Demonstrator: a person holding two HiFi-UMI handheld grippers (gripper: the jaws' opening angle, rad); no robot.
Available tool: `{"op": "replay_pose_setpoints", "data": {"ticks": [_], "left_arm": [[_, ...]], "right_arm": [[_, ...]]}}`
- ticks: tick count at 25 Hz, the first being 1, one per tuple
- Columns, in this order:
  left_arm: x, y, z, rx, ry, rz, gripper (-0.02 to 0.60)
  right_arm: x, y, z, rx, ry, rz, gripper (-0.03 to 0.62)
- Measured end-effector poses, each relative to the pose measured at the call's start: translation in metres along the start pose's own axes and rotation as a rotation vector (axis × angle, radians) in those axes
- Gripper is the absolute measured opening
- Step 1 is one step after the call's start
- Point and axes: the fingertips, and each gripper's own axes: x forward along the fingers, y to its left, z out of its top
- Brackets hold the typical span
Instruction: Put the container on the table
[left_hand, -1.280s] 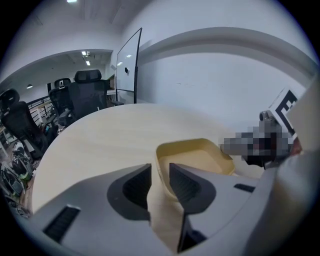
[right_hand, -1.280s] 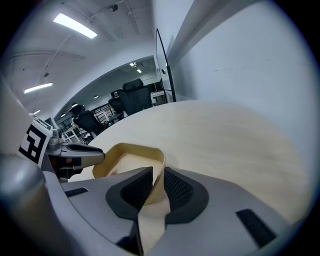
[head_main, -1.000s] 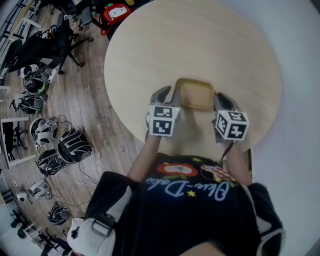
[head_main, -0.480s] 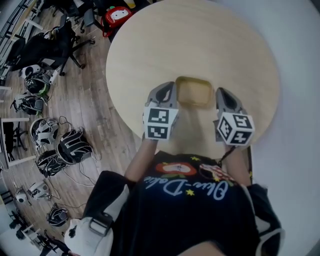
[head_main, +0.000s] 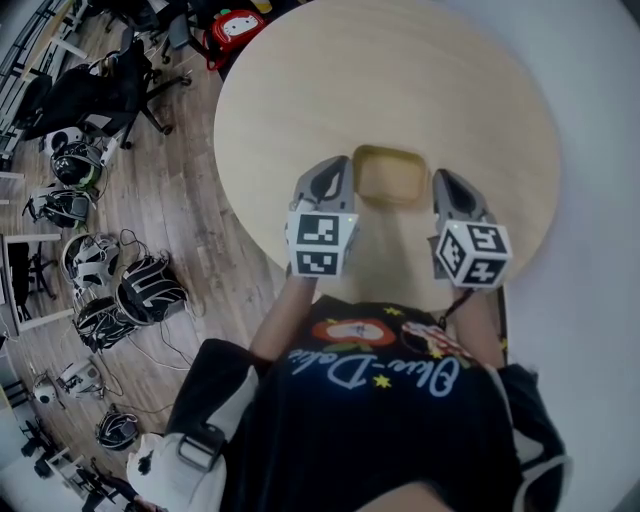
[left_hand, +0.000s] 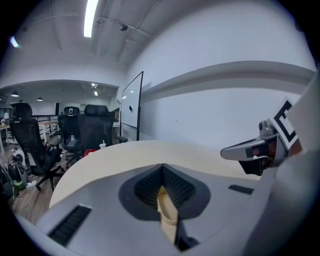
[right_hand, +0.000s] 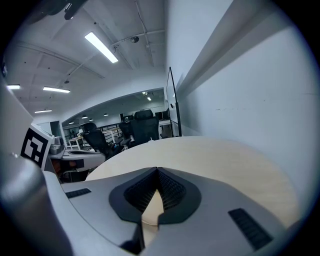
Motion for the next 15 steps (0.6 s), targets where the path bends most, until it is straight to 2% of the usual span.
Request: {"op": "replay_pose_setpoints", "data": {"ticks": [15], "left_arm": [[0.0032,0.0063,-0.0061,-0.009,0.022,0.004,0.0]], "right_arm": [[0.0032,0.0027,0.0013,-0.018,0.012,-0.002,0.0]]}}
